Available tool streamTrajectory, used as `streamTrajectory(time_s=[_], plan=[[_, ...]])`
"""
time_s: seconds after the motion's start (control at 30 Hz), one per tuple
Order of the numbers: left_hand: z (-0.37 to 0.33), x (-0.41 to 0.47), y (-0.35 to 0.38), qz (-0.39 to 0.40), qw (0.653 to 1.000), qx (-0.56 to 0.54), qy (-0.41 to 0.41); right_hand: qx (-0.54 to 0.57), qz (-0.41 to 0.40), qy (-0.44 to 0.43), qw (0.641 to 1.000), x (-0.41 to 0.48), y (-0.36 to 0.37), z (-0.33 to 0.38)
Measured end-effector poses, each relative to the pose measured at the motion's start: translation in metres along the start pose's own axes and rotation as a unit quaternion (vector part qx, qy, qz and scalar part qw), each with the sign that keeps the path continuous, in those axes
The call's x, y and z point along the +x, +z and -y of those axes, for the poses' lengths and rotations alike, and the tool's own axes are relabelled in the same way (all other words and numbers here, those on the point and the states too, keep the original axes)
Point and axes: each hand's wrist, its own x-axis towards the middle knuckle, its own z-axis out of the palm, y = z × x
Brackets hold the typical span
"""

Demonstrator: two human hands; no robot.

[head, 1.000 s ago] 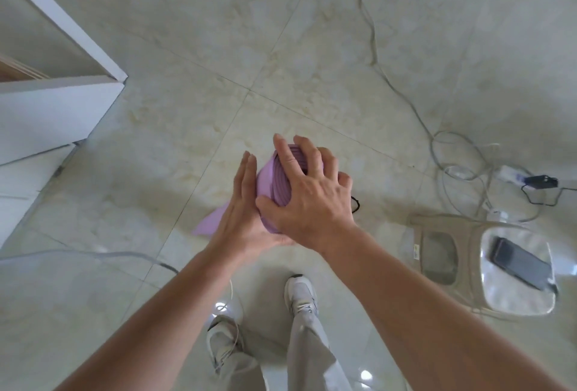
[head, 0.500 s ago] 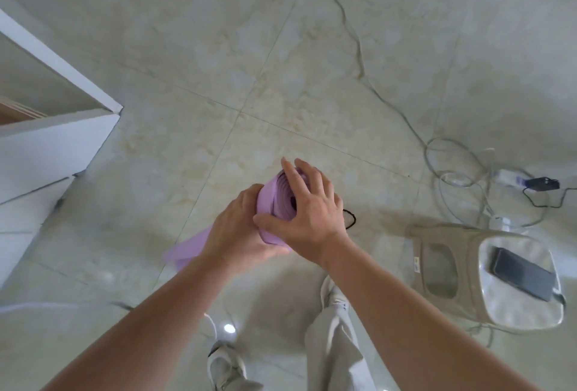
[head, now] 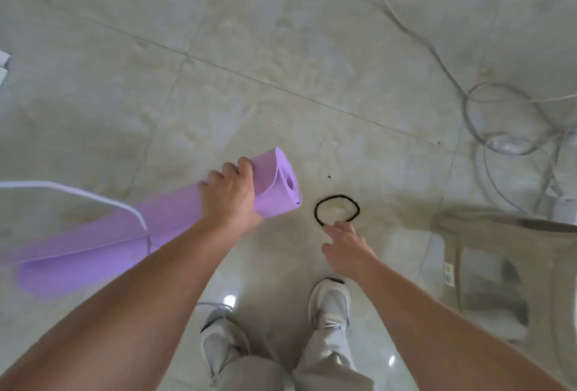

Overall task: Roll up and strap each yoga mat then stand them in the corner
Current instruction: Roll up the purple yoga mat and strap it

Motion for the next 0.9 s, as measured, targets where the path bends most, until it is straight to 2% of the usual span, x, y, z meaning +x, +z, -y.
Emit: streamTrajectory(time_s=[0.07,0.23,0.37,0.5,0.63,0.7,0.77,0.83,0.9], plan=[[-0.010,0.031,0.028,0.005,1.000,0.008,-0.009,-0.006,-0.020,-0.001,1.000,0.043,0.020,-0.006],[-0.012,0.068,0.054,0.016,1.000,0.004,-0.005,-0.021,-0.158,0.046,0.986,0.124,0.051,-0.006],[-0.002,0.065,0.036,0.018,1.000,-0.020,0.004,-0.096,-0.182,0.044,0.978,0.139,0.052,-0.009],[0.026,0.038,-0.012,-0.003,0.997,-0.073,-0.003,0.056,-0.201,0.006,0.978,0.094,0.011,0.023],[0.072,-0.012,-0.079,-0.048,0.987,-0.151,-0.032,0.261,-0.216,-0.092,0.936,0.002,-0.054,0.105],[0.100,-0.039,-0.116,-0.076,0.969,-0.230,-0.056,0.323,-0.230,-0.168,0.903,-0.059,-0.084,0.158],[0.130,-0.067,-0.150,-0.109,0.934,-0.329,-0.083,0.350,-0.225,-0.236,0.878,-0.123,-0.108,0.211],[0.159,-0.101,-0.181,-0.145,0.879,-0.442,-0.107,0.357,-0.209,-0.291,0.863,-0.183,-0.119,0.257],[0.179,-0.137,-0.210,-0.172,0.813,-0.542,-0.127,0.296,-0.218,-0.343,0.864,-0.234,-0.122,0.288]])
